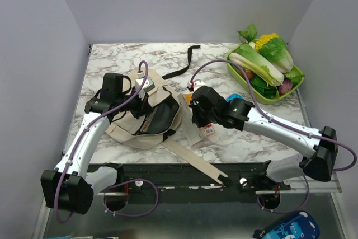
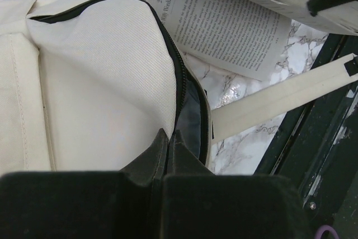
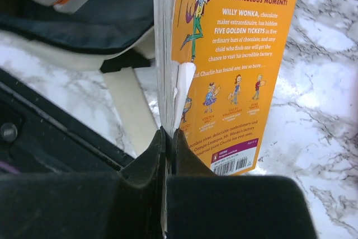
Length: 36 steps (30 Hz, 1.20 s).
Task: Pack the student bag
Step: Pick up the book from the center of the board, then place the book in the student bag.
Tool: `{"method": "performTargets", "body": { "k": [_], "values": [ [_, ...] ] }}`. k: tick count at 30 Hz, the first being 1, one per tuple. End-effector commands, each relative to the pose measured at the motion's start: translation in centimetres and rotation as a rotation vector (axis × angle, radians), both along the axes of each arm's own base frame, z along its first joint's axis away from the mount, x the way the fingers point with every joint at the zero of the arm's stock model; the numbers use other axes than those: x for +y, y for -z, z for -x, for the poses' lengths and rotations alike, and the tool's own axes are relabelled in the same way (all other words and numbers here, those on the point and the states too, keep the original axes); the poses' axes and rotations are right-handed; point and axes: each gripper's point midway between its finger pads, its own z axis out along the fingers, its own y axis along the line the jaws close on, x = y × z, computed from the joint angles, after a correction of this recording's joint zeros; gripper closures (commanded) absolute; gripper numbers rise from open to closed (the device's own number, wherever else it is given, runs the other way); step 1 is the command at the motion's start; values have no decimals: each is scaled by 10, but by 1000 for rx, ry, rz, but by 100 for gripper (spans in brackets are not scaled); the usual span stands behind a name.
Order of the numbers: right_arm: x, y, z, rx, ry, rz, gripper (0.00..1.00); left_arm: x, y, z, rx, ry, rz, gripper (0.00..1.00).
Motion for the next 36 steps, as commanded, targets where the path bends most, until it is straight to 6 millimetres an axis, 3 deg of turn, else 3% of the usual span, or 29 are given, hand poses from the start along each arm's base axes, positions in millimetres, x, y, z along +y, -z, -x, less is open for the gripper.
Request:
{"method": "performTargets", "body": {
  "k": [1,6,9,12,15,20,29,36],
  "values": [
    [2,-36,12,-144,-119,47,100,-5,-17,-3,-53,20,29,100],
    [-9,-105,17,-311,-141,9,100,-5,-14,-2,-47,20,26,100],
    [-11,-136,27,-344,-179,-32,99,-5,-13,-2,-45,20,27,100],
    [-4,-142,46,-323,-280,-87,100,-5,-14,-3,-46,19,29,100],
    [7,-127,64,-271,-379,-128,99,-6,-17,-3,-46,19,31,100],
    [28,-80,81,-181,-530,-108,100,-6,-24,-4,-51,24,34,100],
    [45,-31,52,-263,-610,84,100,-10,-45,10,-59,81,59,100],
    [61,-19,39,-422,-729,213,100,-19,-47,38,-4,256,92,100]
  ]
}}
